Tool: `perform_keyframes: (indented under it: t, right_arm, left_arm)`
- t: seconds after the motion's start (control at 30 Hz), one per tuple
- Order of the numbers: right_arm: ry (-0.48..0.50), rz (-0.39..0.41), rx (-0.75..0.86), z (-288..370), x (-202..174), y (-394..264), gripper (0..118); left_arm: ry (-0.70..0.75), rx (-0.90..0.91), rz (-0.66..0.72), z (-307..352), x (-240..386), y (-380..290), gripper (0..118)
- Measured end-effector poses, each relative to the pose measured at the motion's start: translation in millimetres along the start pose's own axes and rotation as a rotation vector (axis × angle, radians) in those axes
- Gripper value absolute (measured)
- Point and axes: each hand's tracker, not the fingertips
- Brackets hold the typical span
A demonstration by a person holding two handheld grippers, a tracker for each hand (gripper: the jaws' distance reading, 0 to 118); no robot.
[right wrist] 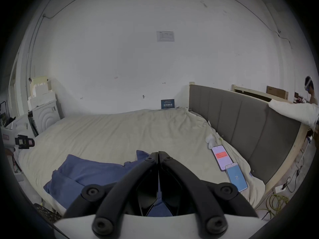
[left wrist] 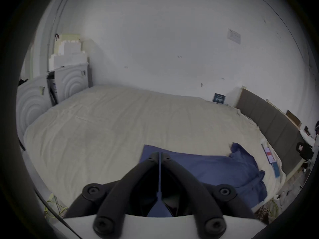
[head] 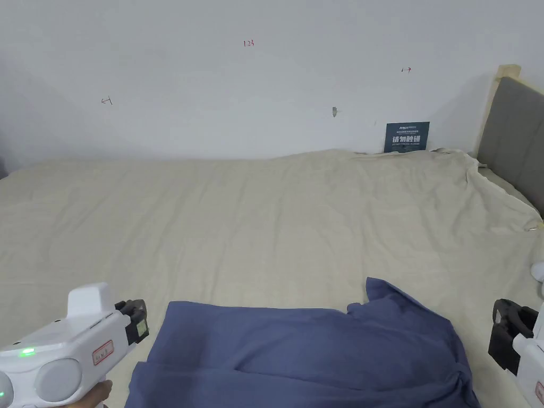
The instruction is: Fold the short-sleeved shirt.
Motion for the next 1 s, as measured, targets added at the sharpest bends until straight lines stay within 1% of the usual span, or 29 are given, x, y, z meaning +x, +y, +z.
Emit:
perform_keyframes:
  t: [0.07, 0.23, 0.3, 0.4, 0.43, 0.5, 0.6, 0.63, 0.67, 0.7, 0.73, 0.77, 0.8, 0.83, 0.87, 0.93, 0.97, 1.0]
  right_arm:
    - [-0.003, 0.009, 0.007, 1.9, -4.5, 0.1, 0]
    - [0.004, -0.002, -0.021, 1.5, -4.8, -0.3, 0]
    - [-0.001, -0.002, -0.030, -84.7, 65.4, -38.1, 0]
    - [-0.009, -0.012, -0.044, -89.3, 69.2, -40.1, 0]
    - [-0.013, -0.017, -0.052, -113.7, 73.0, -41.3, 0]
    - [-0.022, -0.026, -0.064, -125.1, 75.6, -42.9, 0]
    - [-0.041, -0.026, -0.088, -131.8, 67.1, -35.3, 0]
    - [-0.049, -0.025, -0.097, -136.5, 67.1, -36.0, 0]
    - [-0.057, -0.025, -0.107, -142.0, 67.9, -38.2, 0]
    - [-0.060, -0.027, -0.115, -147.5, 69.3, -41.6, 0]
    - [-0.067, -0.034, -0.130, -152.7, 70.3, -43.9, 0]
    - [-0.071, -0.038, -0.141, -156.5, 71.2, -45.6, 0]
    - [-0.075, -0.040, -0.150, -159.7, 72.1, -47.2, 0]
    - [-0.081, -0.040, -0.158, -163.7, 73.5, -50.1, 0]
    - [-0.088, -0.036, -0.167, -166.9, 74.8, -52.1, 0]
    - [-0.099, -0.036, -0.179, -171.0, 77.2, -55.0, 0]
    - [-0.103, -0.040, -0.184, -172.1, 78.1, -57.1, 0]
    - [-0.107, -0.043, -0.187, -172.6, 79.4, -58.1, 0]
  left_arm:
    - [0.034, -0.026, -0.032, -11.2, 4.5, -0.6, 0]
    - [0.012, -0.066, -0.021, -43.6, 2.7, 10.0, 0]
    - [0.006, -0.092, -0.030, -66.8, -0.7, 16.7, 0]
    - [0.009, -0.150, -0.044, -111.2, -7.9, 25.7, 0]
    - [0.013, -0.182, -0.045, -130.0, -11.6, 27.8, 0]
    - [0.020, -0.245, -0.048, -165.0, -15.8, 30.1, 0]
    - [0.036, -0.362, -0.026, -214.2, -24.1, 30.5, 0]
    - [0.055, -0.409, -0.031, -225.0, -19.1, 31.9, 6]
    - [0.060, -0.449, -0.038, -239.2, -18.9, 31.9, 21]
    - [0.080, -0.464, -0.049, -250.1, -19.0, 30.8, 40]
    - [0.086, -0.487, -0.059, -269.1, -24.1, 28.5, 66]
    - [0.104, -0.503, -0.065, -290.9, -32.4, 26.0, 96]
    - [0.118, -0.515, -0.071, -300.5, -32.7, 24.3, 108]
    - [0.134, -0.523, -0.072, -309.7, -33.1, 22.3, 112]
    - [0.141, -0.521, -0.073, -315.0, -32.7, 20.1, 109]
    - [0.147, -0.530, -0.078, -323.2, -32.5, 16.6, 108]
    - [0.151, -0.551, -0.084, -328.4, -32.4, 14.1, 104]
    - [0.156, -0.565, -0.092, -332.3, -31.6, 11.5, 95]
